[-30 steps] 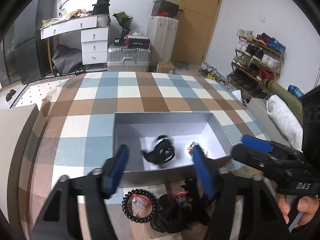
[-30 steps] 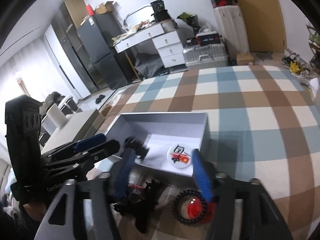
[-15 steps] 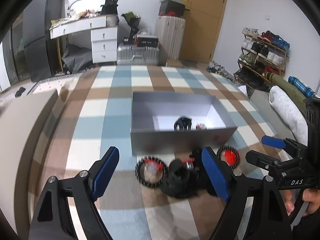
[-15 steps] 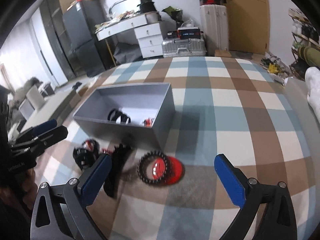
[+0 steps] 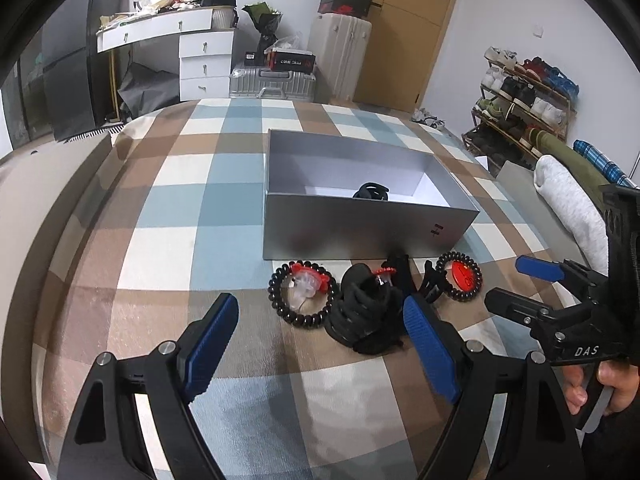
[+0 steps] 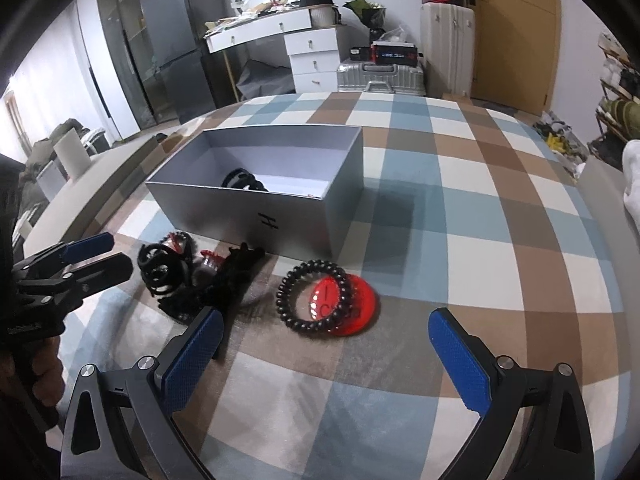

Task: Organize jewelry
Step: 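Move the right tool to the black coil hair tie and grasp it, then lift the coil hair tie with the right tool while the left tool grasps another claw clip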

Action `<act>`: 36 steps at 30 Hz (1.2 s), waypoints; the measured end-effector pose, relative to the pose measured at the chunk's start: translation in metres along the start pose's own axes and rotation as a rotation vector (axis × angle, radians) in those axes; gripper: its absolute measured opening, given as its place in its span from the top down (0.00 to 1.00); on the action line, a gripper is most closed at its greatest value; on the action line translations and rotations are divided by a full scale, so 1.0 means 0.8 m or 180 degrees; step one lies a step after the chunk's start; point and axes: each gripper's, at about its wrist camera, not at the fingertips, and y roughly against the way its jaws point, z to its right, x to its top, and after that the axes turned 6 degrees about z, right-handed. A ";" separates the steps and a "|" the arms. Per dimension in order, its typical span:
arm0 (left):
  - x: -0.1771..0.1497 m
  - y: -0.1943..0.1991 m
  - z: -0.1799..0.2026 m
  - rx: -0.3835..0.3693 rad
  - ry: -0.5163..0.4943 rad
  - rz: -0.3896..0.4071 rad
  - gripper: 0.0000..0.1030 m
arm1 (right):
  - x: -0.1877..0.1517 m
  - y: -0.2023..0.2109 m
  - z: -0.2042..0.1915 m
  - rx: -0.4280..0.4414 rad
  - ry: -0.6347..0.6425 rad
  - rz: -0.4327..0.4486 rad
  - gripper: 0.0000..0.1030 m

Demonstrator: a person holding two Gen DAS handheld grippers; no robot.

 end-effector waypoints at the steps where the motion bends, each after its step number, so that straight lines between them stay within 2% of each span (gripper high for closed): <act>1: -0.001 0.000 0.000 -0.0011 0.0012 -0.0003 0.21 | 0.000 -0.001 0.001 0.0008 0.0010 -0.0017 0.03; 3: -0.003 -0.001 0.000 -0.0014 0.0022 -0.0010 0.21 | -0.001 -0.003 0.001 0.0052 0.0009 -0.0042 0.08; 5: -0.004 -0.002 0.000 -0.0002 0.0031 -0.0002 0.21 | -0.001 -0.005 0.001 0.0115 -0.0002 -0.0063 0.19; 7: -0.005 -0.001 -0.002 -0.0002 0.0055 0.0026 0.21 | -0.003 -0.009 -0.001 0.0186 0.0004 -0.0107 0.23; 9: -0.005 -0.002 -0.004 -0.0013 0.0076 0.0018 0.21 | -0.003 -0.010 -0.004 0.0264 0.0012 -0.0113 0.32; 10: -0.005 -0.002 -0.005 -0.0009 0.0086 0.0016 0.21 | -0.003 -0.010 -0.004 0.0318 0.0003 -0.0105 0.40; 12: -0.006 -0.001 -0.006 -0.0002 0.0096 0.0015 0.21 | -0.002 -0.012 -0.002 0.0358 -0.0052 -0.0096 0.46; 15: -0.006 0.001 -0.009 0.0007 0.0135 0.0037 0.21 | 0.000 -0.014 0.007 0.0362 -0.0200 -0.0070 0.56; 17: -0.006 0.002 -0.010 0.0005 0.0162 0.0036 0.21 | 0.001 -0.019 0.013 0.0343 -0.0285 -0.0095 0.67; 20: -0.005 0.000 -0.010 0.0006 0.0165 0.0030 0.21 | 0.002 -0.025 0.019 0.0283 -0.0344 -0.0130 0.75; 34: -0.004 -0.007 -0.007 0.0011 0.0153 -0.0041 0.21 | 0.003 -0.031 0.004 -0.0032 -0.0040 -0.0129 0.76; 36: -0.004 -0.007 -0.006 0.0009 0.0146 -0.0048 0.21 | 0.002 -0.031 0.001 -0.0105 0.0037 -0.0104 0.81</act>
